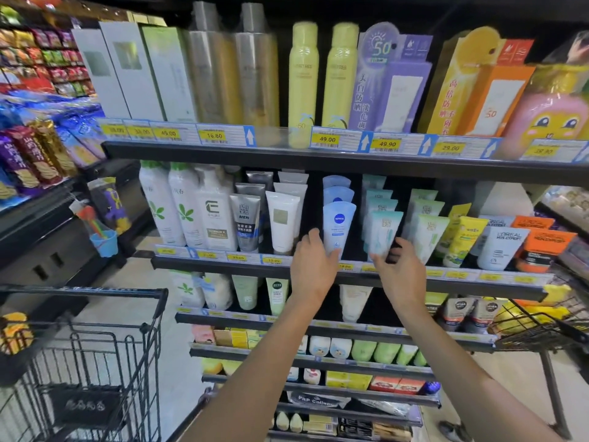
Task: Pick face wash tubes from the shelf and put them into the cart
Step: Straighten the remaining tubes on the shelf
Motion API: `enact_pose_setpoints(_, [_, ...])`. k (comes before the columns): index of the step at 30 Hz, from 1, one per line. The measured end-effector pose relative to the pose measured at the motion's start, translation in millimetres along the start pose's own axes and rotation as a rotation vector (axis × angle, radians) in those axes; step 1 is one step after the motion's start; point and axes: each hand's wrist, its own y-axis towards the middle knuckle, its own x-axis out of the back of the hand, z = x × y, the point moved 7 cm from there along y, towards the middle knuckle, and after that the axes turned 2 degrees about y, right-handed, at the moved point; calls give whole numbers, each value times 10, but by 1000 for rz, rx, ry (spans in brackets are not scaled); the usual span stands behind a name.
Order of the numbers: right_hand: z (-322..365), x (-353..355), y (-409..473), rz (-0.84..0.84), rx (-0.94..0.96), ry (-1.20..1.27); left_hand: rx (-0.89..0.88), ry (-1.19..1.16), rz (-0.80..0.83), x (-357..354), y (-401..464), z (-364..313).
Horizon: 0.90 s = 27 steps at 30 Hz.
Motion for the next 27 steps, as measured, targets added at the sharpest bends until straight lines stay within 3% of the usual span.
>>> enact_pose_setpoints(6, [-125, -5, -78, 6, 18, -38, 63, -21, -304, 603, -57, 477])
enact_pose_setpoints(14, [-84, 30, -110, 27, 30, -71, 123, 61, -170, 541, 167, 515])
enact_pose_setpoints(27, [-123, 142, -114, 59, 67, -154, 113, 23, -171, 488, 167, 544])
